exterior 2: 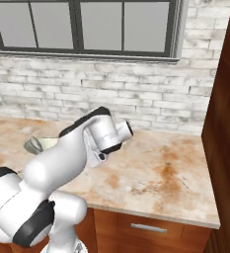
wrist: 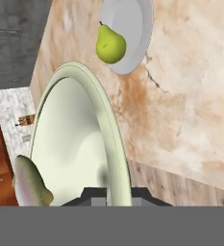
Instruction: Remove the pear from the bowl and place it on the small plate. Then place the bowl with only the fish in the microwave, close the door, and press the start button to microwave the fish.
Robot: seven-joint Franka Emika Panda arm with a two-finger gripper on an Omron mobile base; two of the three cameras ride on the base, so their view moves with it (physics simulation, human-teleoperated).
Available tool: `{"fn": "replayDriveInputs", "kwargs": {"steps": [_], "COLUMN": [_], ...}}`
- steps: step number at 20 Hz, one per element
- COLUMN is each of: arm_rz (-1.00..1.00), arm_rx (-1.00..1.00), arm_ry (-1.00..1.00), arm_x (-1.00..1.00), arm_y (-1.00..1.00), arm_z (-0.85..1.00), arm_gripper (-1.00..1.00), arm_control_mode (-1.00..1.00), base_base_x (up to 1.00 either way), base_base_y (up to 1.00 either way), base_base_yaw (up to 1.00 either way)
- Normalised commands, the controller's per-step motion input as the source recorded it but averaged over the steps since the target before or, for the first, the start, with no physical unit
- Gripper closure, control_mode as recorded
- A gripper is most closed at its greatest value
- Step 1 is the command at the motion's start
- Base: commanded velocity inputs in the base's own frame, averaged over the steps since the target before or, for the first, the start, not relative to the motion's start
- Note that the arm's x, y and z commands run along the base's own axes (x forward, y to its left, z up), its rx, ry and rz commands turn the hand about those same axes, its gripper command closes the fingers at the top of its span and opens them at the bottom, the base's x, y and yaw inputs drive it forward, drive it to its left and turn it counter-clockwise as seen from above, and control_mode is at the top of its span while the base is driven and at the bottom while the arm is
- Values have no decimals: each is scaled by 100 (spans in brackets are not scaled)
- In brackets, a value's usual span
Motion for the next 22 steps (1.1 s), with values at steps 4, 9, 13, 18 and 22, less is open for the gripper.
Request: {"fn": "replayDriveInputs", "kwargs": {"steps": [4,9,13,18,22], "arm_rz": [0,-2,0,0,0], "arm_rx": [0,0,0,0,0], "arm_ry": [-27,-7,25,16,0], "arm_x": [-54,-64,-2,-2,0], "arm_y": [-6,0,12,4,0], "arm_z": [85,62,6,-2,0], "arm_gripper": [100,100,100,100,100], "arm_control_mode": [-100,-100,-100,100,100], "base_base_x": [0,0,0,-17,-100], "base_base_y": [0,0,0,1,39], "base_base_yaw": [0,0,0,0,0]}}
